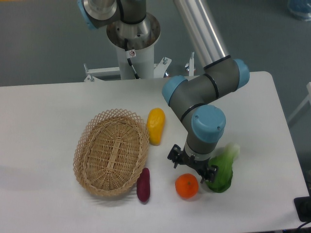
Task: Pick up the orange from the table
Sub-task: 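Lower the gripper around the orange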
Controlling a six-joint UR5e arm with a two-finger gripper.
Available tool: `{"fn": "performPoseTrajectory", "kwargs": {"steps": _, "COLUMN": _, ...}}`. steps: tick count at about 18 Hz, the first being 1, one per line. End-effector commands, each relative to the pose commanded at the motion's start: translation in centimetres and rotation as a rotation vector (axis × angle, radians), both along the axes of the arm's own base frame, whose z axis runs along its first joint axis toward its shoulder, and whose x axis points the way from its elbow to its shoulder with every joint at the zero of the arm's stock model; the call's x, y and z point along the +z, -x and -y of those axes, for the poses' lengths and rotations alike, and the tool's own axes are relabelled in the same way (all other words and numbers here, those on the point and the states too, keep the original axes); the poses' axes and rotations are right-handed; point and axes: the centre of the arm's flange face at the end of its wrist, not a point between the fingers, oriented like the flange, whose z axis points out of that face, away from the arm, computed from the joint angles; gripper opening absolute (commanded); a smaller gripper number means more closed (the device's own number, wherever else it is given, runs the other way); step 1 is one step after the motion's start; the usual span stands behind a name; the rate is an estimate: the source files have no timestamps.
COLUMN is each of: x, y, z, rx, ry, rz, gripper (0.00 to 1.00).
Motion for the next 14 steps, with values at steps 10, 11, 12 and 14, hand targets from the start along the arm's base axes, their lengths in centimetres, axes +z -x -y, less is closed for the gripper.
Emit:
{"fn": "performPoseTrajectory", "kwargs": {"steps": 10, "x": -2.0, "y": -0.3, "z": -1.5, "rx": -0.024, "ry": -0.013, "rz": -0.022, "gripper": 1.00}}
{"fn": "performPoseTrajectory", "kwargs": {"steps": 11, "x": -2.4, "y": -0.3, "z": -1.5, "rx": -0.024, "ry": -0.008, "rz": -0.018, "gripper": 1.00}}
{"fn": "performPoseTrajectory", "kwargs": {"steps": 12, "x": -2.8, "y": -0.6, "z": -1.5, "rx": -0.026, "ry": 0.004, "rz": -0.020, "gripper": 1.00}}
{"fn": "performPoseTrajectory", "kwargs": {"steps": 14, "x": -3.4, "y": -1.1, "z": -2.1, "rx": -0.041, "ry": 0.048, "rz": -0.048, "gripper": 1.00}}
